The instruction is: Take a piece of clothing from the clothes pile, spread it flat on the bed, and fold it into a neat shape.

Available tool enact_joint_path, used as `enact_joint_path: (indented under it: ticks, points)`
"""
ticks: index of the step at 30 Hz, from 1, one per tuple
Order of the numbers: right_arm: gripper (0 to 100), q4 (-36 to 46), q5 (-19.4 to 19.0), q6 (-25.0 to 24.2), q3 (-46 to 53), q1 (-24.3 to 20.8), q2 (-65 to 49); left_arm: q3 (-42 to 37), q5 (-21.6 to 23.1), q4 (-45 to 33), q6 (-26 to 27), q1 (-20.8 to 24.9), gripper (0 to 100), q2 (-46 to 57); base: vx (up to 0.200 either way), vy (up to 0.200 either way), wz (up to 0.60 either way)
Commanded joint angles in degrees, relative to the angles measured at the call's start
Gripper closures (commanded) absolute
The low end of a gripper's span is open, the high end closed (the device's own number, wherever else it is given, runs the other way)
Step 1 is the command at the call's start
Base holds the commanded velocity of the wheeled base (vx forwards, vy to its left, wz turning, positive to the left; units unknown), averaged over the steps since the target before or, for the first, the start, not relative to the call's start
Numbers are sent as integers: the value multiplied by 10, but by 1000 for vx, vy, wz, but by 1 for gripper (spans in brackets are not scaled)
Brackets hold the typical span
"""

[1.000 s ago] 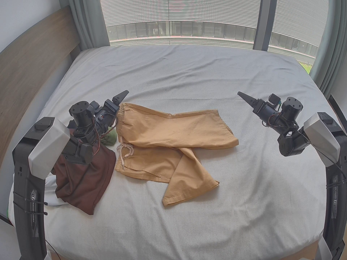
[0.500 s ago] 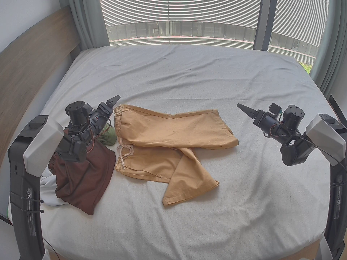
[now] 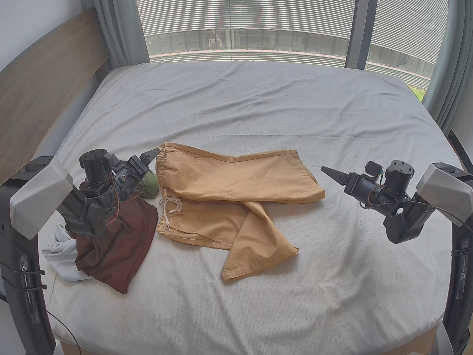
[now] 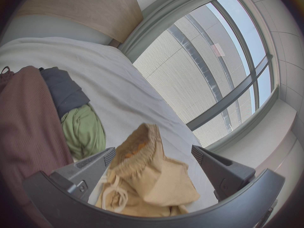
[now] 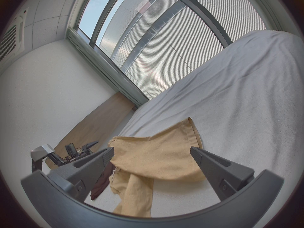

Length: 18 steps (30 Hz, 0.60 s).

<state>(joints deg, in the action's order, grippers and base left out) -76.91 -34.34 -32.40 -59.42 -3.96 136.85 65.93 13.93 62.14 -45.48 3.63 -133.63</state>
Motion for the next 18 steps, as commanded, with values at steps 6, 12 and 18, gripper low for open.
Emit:
enact_joint_path:
  ticks: [6, 12, 18]
  points:
    - [0, 0, 0, 79, 106, -17, 0, -183, 62, 62, 36, 10, 0, 86, 0, 0, 0]
    - [0, -1, -1, 86, 175, -63, 6, -238, 77, 83, 89, 20, 0, 77, 0, 0, 0]
    - [0, 5, -1, 81, 191, -81, 15, -246, 77, 81, 116, 21, 0, 55, 0, 0, 0]
